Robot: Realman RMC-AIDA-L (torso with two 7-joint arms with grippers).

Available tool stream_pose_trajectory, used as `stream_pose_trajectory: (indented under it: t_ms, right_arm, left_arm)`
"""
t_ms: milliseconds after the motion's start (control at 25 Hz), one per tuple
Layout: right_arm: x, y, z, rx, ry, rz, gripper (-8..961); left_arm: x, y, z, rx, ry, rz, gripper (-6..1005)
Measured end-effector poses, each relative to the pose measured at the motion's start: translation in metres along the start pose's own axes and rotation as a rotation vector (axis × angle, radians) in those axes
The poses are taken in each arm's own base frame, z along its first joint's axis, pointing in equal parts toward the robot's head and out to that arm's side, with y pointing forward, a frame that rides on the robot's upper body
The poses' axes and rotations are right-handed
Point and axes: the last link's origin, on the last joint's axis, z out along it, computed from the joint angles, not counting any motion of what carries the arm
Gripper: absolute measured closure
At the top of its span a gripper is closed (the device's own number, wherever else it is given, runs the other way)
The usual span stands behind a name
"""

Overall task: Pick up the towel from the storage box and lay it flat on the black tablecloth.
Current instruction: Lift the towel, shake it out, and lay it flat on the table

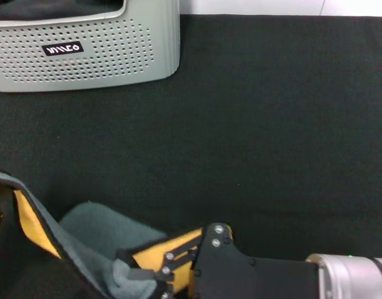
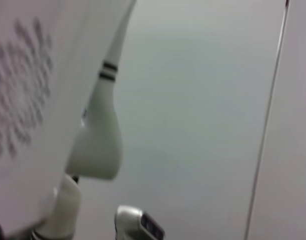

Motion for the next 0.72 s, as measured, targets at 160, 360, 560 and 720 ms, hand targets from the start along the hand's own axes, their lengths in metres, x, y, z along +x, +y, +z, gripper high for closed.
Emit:
stream_pose_trajectory:
  t_ms: [160, 360, 560, 720]
  right_arm:
    - [-0.003, 0.0, -0.009, -0.003, -0.035, 0.055, 928]
    - [0.002, -0.001, -0.016, 0.02, -0.021, 0.086, 928]
    - [0.007, -0.001, -0.021, 0.031, -0.002, 0.124, 928]
    - [0.008, -0.001, -0.021, 0.027, -0.004, 0.151, 928]
  left_arm:
    - [-0.003, 0.003, -0.002, -0.017, -0.022, -0.02, 959]
    - [-0.006, 0.006, 0.0, -0.054, -0.053, -0.036, 959]
    - [-0.009, 0.008, 0.008, -0.119, -0.087, -0.05, 959]
    - [-0.013, 0.011, 0.014, -0.182, -0.125, -0.067, 959]
